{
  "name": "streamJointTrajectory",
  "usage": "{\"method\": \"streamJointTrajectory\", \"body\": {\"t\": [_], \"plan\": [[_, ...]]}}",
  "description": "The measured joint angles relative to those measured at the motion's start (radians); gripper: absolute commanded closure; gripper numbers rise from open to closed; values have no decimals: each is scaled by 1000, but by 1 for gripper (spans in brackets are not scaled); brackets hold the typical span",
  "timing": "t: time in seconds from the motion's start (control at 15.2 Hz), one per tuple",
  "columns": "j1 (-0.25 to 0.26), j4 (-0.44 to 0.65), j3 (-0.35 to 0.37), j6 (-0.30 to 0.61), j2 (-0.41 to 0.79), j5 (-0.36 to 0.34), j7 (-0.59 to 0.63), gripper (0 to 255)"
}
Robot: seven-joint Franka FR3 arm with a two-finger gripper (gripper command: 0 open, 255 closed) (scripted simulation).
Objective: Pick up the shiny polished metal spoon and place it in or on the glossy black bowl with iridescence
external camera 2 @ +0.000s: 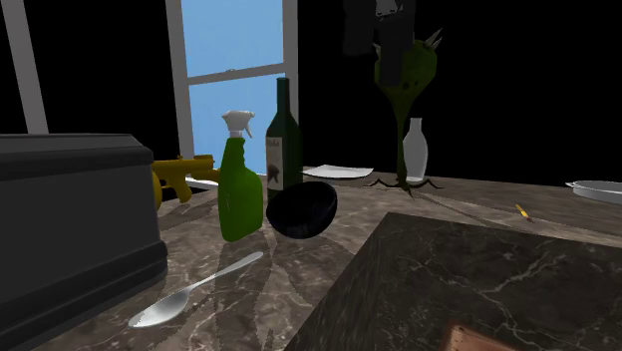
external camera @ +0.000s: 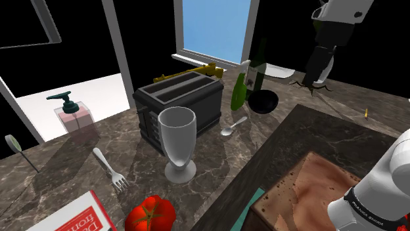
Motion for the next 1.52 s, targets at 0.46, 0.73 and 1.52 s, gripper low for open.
{"method": "streamJointTrajectory", "body": {"t": [0.46,0.73,1.52], "plan": [[18,-71,77,188,83,23,45,0],[28,-101,139,340,176,32,86,0],[9,-39,334,758,586,-73,288,0]]}}
